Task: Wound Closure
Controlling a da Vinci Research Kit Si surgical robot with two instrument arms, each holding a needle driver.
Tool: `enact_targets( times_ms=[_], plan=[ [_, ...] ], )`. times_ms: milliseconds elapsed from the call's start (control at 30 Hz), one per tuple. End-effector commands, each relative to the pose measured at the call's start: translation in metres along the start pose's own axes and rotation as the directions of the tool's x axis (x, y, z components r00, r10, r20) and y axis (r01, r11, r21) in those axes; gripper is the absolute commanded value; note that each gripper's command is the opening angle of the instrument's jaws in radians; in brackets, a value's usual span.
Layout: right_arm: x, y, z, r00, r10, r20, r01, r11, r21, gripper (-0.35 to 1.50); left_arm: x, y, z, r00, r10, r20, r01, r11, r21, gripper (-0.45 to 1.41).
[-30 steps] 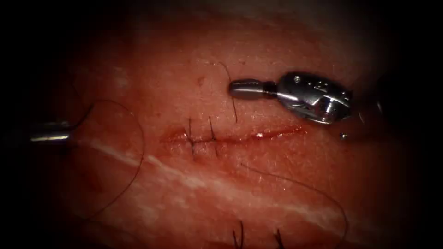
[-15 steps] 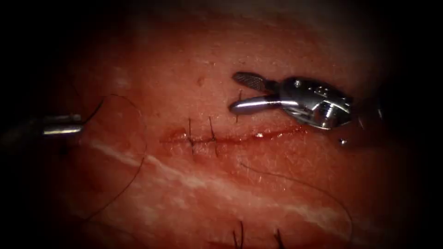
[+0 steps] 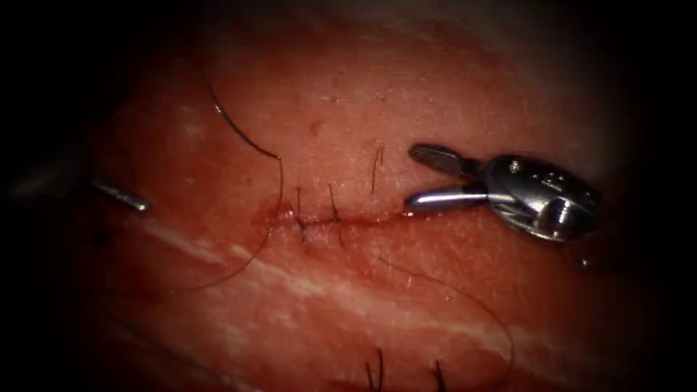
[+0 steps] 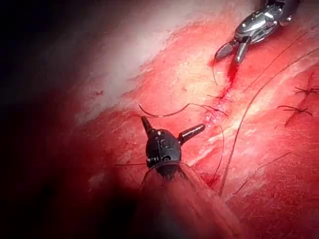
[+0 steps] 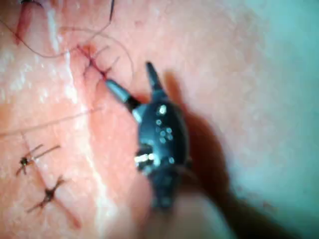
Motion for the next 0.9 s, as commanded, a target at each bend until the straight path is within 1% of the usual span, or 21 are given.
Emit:
enact_targets(
  times_ms=[33, 67, 100, 200, 267, 300, 367, 433, 467, 500, 600, 667, 767, 800, 867, 900],
  plan=[
    [-0.0017, -0.0006, 0.0004, 1.0, 0.001, 0.003, -0.001, 1.0, 0.0, 1.23, 0.0007, 0.0012, 0.0001, 1.0, 0.021, -0.001, -0.021, 1.0, 0.004, 1.31],
    [-0.0018, -0.0006, 0.0004, 1.0, 0.0, 0.003, 0.0, 1.0, -0.004, 1.23, 0.0014, 0.0016, -0.0002, 1.0, 0.027, -0.001, -0.027, 1.0, 0.007, 1.29],
    [-0.002, -0.0008, 0.0004, 1.0, -0.002, 0.003, 0.002, 1.0, -0.004, 1.23, 0.0032, 0.0025, -0.001, 0.998, 0.064, -0.011, -0.064, 0.998, 0.022, 1.24],
    [-0.0023, -0.001, 0.0002, 1.0, -0.005, 0.003, 0.005, 1.0, -0.002, 1.23, 0.0055, 0.0041, -0.002, 0.992, 0.116, -0.041, -0.115, 0.993, 0.02, 1.19],
    [-0.0025, -0.001, -0.0001, 1.0, -0.007, 0.003, 0.007, 1.0, 0.0, 1.23, 0.0068, 0.0052, -0.0023, 0.983, 0.178, -0.053, -0.178, 0.984, 0.006, 1.14],
    [-0.0026, -0.001, -0.0003, 1.0, -0.007, 0.004, 0.007, 1.0, -0.001, 1.23, 0.0074, 0.0059, -0.0023, 0.976, 0.211, -0.058, -0.211, 0.978, -0.001, 1.13],
    [-0.0027, -0.0011, -0.0006, 1.0, -0.009, 0.005, 0.009, 1.0, -0.005, 1.23, 0.0084, 0.0076, -0.0018, 0.954, 0.288, -0.084, -0.291, 0.956, -0.032, 1.01],
    [-0.0029, -0.0011, -0.0008, 1.0, -0.01, 0.006, 0.01, 1.0, -0.008, 1.23, 0.0089, 0.0092, -0.0008, 0.934, 0.336, -0.122, -0.345, 0.936, -0.066, 0.94],
    [-0.003, -0.0011, -0.0008, 1.0, -0.011, 0.006, 0.011, 1.0, -0.009, 1.23, 0.0091, 0.0098, -0.0002, 0.926, 0.353, -0.133, -0.365, 0.927, -0.083, 0.91],
    [-0.0031, -0.0012, -0.0008, 1.0, -0.012, 0.006, 0.012, 1.0, -0.009, 1.23, 0.0091, 0.0108, 0.0011, 0.919, 0.366, -0.148, -0.385, 0.915, -0.123, 0.91],
    [-0.0034, -0.0014, -0.0008, 1.0, -0.015, 0.005, 0.015, 1.0, -0.009, 1.23, 0.0086, 0.0125, 0.0037, 0.911, 0.389, -0.137, -0.41, 0.893, -0.187, 0.91],
    [-0.0035, -0.0014, -0.0009, 1.0, -0.016, 0.006, 0.016, 1.0, -0.009, 1.23, 0.008, 0.0135, 0.005, 0.906, 0.4, -0.135, -0.421, 0.882, -0.213, 0.91],
    [-0.0035, -0.0013, -0.001, 1.0, -0.022, 0.006, 0.022, 1.0, -0.009, 1.23, 0.0075, 0.015, 0.0069, 0.898, 0.413, -0.151, -0.438, 0.869, -0.229, 0.93],
    [-0.0035, -0.0013, -0.001, 1.0, -0.022, 0.006, 0.022, 1.0, -0.009, 1.23, 0.0073, 0.0161, 0.0077, 0.894, 0.42, -0.158, -0.447, 0.86, -0.246, 0.91],
    [-0.0036, -0.0013, -0.001, 1.0, -0.022, 0.006, 0.022, 1.0, -0.008, 1.23, 0.0072, 0.0172, 0.0084, 0.879, 0.447, -0.165, -0.476, 0.84, -0.261, 0.86],
    [-0.0036, -0.0013, -0.001, 1.0, -0.023, 0.006, 0.023, 1.0, -0.008, 1.23, 0.0072, 0.018, 0.0089, 0.868, 0.466, -0.169, -0.496, 0.822, -0.279, 0.79]
  ],
)
